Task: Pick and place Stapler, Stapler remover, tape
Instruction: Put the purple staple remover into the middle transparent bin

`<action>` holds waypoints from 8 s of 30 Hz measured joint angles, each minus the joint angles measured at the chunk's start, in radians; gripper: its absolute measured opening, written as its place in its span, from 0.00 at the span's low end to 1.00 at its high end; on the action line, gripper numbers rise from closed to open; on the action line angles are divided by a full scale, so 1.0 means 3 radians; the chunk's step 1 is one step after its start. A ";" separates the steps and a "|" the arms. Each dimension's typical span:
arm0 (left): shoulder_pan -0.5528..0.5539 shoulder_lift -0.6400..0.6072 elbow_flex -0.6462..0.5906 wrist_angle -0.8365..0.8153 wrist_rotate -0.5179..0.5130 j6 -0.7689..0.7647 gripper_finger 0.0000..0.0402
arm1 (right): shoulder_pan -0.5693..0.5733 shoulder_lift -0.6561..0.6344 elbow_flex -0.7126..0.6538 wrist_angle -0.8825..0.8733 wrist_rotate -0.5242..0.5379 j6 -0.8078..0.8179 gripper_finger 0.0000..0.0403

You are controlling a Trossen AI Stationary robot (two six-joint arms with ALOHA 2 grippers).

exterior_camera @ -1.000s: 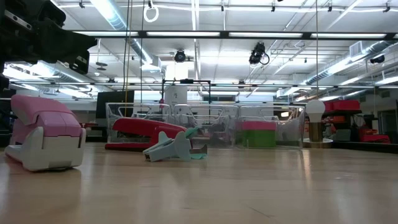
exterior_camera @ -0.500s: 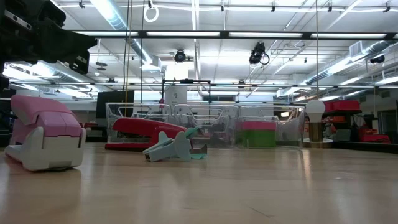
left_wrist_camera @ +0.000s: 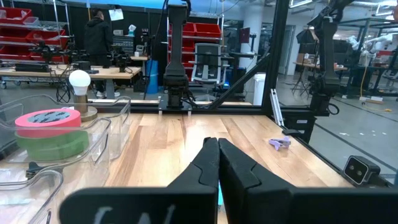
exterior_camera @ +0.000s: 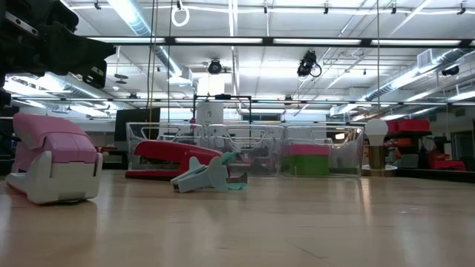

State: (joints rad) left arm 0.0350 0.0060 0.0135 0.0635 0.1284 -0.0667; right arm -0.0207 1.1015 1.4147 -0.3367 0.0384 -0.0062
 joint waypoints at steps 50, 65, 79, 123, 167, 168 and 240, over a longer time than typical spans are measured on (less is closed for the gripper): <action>0.0001 0.0001 0.0000 0.0001 -0.0001 -0.0001 0.01 | 0.2630 0.0009 0.0000 -0.0274 -0.0066 0.0178 0.00; 0.0001 0.0001 -0.0001 0.0000 0.0000 0.0000 0.01 | 0.2628 0.0487 -0.0001 -0.0908 -0.0018 0.0179 0.00; 0.0001 0.0001 0.0000 0.0001 0.0000 0.0000 0.01 | 0.2666 0.0808 -0.0031 -0.0983 0.0075 0.0183 0.00; 0.0000 0.0000 0.0000 0.0001 0.0000 0.0001 0.01 | 0.2829 0.0397 -0.1871 0.0044 0.0255 0.0780 0.00; 0.0001 0.0000 0.0000 0.0000 0.0000 -0.0001 0.01 | 0.2930 0.2153 -0.0774 -0.0659 0.0169 0.0866 0.00; 0.0000 0.0000 -0.0001 0.0000 0.0000 -0.0001 0.01 | 0.2931 0.2183 -0.0774 -0.0659 0.0170 0.0866 0.00; 0.0000 0.0000 0.0000 0.0001 0.0000 -0.0001 0.01 | 0.2927 0.2533 -0.0965 -0.0174 0.0337 0.0942 0.33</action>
State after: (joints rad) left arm 0.0350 0.0060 0.0134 0.0638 0.1284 -0.0669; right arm 0.8574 1.8614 1.1253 -0.3890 0.1394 0.2765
